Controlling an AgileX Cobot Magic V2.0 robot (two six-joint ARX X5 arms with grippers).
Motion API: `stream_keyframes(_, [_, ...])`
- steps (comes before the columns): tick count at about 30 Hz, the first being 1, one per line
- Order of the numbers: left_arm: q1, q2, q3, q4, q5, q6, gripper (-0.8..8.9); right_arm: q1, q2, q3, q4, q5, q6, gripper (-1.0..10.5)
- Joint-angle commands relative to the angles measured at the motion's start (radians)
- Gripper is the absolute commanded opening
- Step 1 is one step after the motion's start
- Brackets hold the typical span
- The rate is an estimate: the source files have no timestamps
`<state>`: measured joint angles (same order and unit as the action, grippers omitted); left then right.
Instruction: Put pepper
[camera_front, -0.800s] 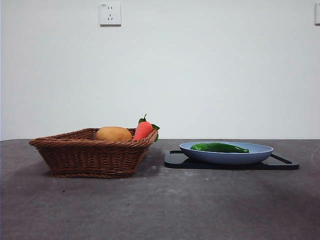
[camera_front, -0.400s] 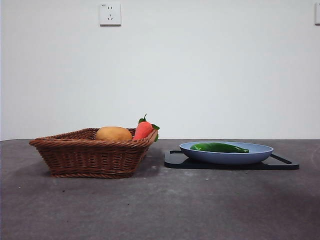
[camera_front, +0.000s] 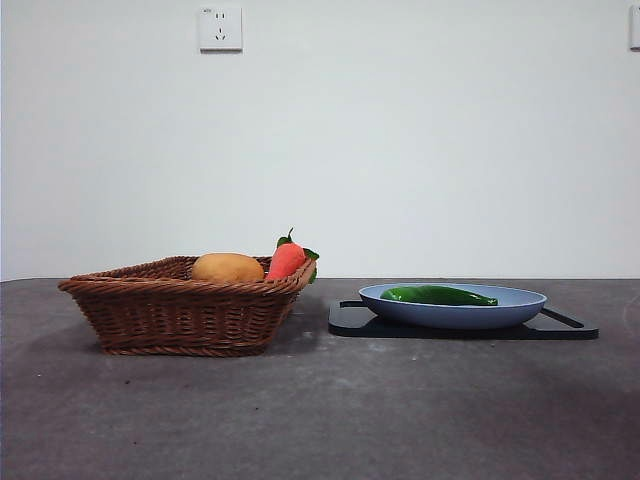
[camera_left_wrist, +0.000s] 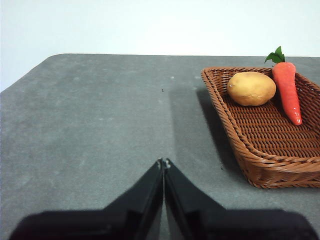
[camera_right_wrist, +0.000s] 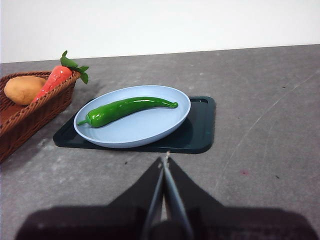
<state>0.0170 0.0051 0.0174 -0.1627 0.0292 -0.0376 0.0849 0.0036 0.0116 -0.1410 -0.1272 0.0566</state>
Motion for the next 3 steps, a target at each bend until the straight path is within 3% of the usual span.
stream_keyframes(1, [0.002, -0.004, -0.011, 0.012, 0.001, -0.004, 0.08, 0.0, -0.003, -0.003, 0.009, 0.004, 0.01, 0.0])
stream_keyframes(3, [0.002, -0.004, -0.011, 0.012, 0.001, -0.004, 0.08, 0.0, -0.003, -0.003, 0.009, 0.004, 0.01, 0.0])
